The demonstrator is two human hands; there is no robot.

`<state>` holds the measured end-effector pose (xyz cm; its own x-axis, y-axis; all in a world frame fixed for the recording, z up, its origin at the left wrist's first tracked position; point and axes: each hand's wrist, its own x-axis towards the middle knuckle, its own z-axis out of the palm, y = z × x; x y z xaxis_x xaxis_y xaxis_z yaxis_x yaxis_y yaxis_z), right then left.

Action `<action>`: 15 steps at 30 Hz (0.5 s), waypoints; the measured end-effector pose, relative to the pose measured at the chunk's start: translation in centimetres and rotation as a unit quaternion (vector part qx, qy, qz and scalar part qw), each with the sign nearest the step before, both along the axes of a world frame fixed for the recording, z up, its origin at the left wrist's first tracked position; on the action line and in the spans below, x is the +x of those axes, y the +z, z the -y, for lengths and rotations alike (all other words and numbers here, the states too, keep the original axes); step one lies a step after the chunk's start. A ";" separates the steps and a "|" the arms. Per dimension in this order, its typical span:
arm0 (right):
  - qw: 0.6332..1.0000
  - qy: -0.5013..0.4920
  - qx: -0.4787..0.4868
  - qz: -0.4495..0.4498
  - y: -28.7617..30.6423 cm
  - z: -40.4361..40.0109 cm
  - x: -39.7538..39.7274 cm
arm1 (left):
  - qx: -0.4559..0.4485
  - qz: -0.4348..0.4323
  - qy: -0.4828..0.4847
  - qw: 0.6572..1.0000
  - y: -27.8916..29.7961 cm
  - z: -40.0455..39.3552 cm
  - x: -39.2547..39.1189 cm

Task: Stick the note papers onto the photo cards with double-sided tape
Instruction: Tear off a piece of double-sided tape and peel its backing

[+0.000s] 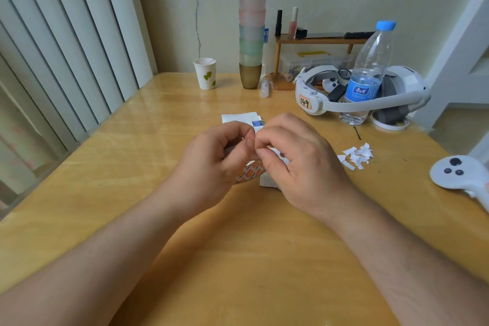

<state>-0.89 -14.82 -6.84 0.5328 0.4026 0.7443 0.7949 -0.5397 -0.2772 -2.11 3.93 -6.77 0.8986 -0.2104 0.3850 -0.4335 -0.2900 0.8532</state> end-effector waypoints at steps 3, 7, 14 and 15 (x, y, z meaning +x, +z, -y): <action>0.999 0.013 0.021 -0.021 -0.1 0.0 0.2 | -0.035 -0.013 -0.002 0.999 0.0 -0.1 0.0; 0.995 0.026 0.058 -0.078 0.0 0.3 0.3 | -0.064 0.001 0.006 0.998 -0.1 0.5 -0.1; 0.957 0.080 0.153 -0.233 0.2 0.0 -0.6 | -0.057 0.032 0.118 0.991 0.3 -1.0 1.0; 0.937 0.083 0.197 -0.277 0.4 -0.1 -0.6 | -0.038 0.038 0.135 0.989 0.5 -1.5 1.1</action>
<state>-1.50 -14.71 -6.45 0.8357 0.2673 0.4797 0.5338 -0.1902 -0.8240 -0.98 5.40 -6.29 0.8863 0.0657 0.4584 -0.4120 -0.3401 0.8454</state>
